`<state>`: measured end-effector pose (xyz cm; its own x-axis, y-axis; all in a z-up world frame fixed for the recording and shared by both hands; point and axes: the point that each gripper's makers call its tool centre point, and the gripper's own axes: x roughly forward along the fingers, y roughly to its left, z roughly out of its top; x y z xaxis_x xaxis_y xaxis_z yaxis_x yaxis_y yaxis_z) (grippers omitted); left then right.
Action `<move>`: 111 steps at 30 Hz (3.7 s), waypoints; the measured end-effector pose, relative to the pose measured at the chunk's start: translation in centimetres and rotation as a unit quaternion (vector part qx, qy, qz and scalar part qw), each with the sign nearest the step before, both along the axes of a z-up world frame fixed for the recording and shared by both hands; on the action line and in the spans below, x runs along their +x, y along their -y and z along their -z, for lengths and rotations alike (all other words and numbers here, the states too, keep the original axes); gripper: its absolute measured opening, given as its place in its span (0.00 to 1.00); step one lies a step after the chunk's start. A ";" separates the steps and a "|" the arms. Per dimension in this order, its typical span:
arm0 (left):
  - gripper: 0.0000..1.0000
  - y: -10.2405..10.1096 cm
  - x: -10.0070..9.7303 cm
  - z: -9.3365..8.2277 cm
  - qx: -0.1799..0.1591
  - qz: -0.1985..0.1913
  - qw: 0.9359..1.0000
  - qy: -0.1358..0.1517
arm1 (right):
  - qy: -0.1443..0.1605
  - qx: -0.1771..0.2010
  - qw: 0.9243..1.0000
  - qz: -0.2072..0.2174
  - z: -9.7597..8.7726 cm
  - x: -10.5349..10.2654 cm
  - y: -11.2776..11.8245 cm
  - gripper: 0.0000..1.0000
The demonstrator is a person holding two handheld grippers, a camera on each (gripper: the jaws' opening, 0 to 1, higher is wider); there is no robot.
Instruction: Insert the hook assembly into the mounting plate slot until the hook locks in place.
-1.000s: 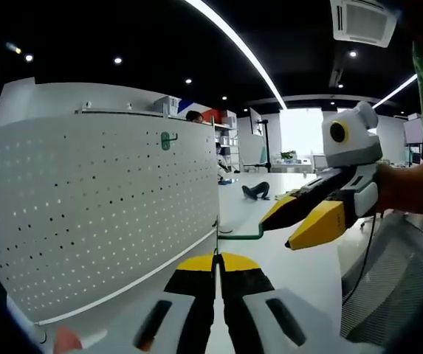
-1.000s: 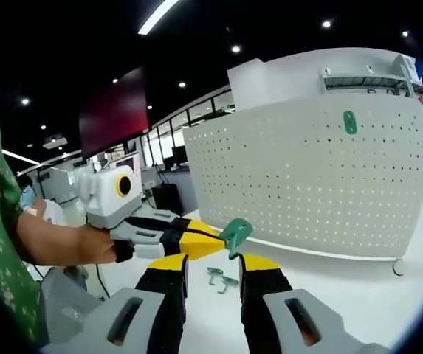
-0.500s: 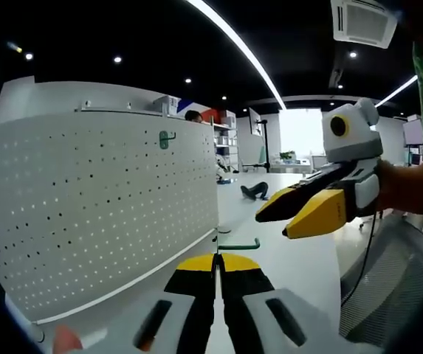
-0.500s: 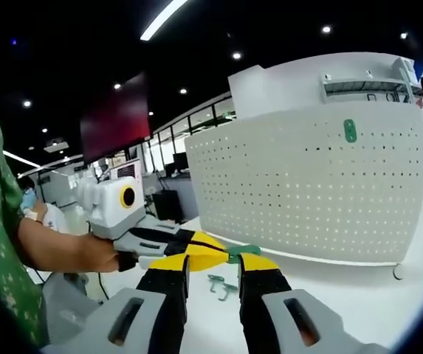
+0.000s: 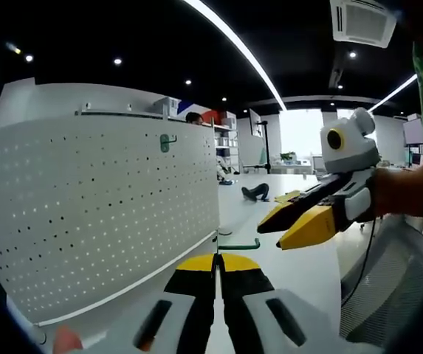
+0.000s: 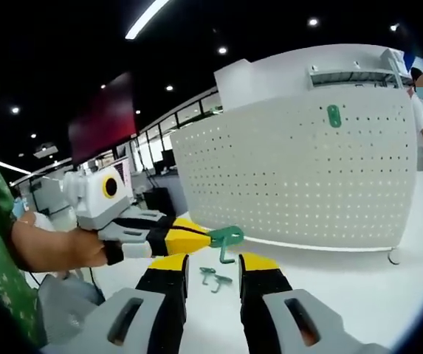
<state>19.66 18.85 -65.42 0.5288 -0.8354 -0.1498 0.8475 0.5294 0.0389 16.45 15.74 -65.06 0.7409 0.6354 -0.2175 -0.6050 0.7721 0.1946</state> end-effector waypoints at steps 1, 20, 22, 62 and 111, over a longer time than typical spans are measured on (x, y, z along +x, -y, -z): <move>0.01 0.0 0.0 -0.1 -0.001 0.000 1.000 0.000 | -0.003 0.000 1.000 0.000 0.1 0.0 0.0 0.27; 0.01 0.4 -0.2 -0.9 -0.014 -0.001 1.000 0.005 | -0.029 0.091 0.995 0.014 -0.7 0.3 -0.3 0.22; 0.01 0.4 -0.1 -0.9 -0.016 -0.002 1.000 0.004 | -0.029 0.094 0.995 0.018 -0.8 0.5 -0.2 0.20; 0.01 1.7 -0.7 -0.9 -0.035 0.002 0.999 -0.008 | 0.001 0.113 0.991 0.068 -1.8 2.8 -0.2 0.03; 0.02 2.0 -1.3 -0.7 -0.002 0.013 1.000 0.019 | 0.143 -0.147 0.976 0.077 -2.8 2.6 -0.4 0.01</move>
<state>18.40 16.87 -64.73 0.5116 -0.8498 -0.1266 0.8592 0.5069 0.0698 19.03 16.16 -62.30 0.8798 0.4528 -0.1445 -0.4744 0.8554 -0.2081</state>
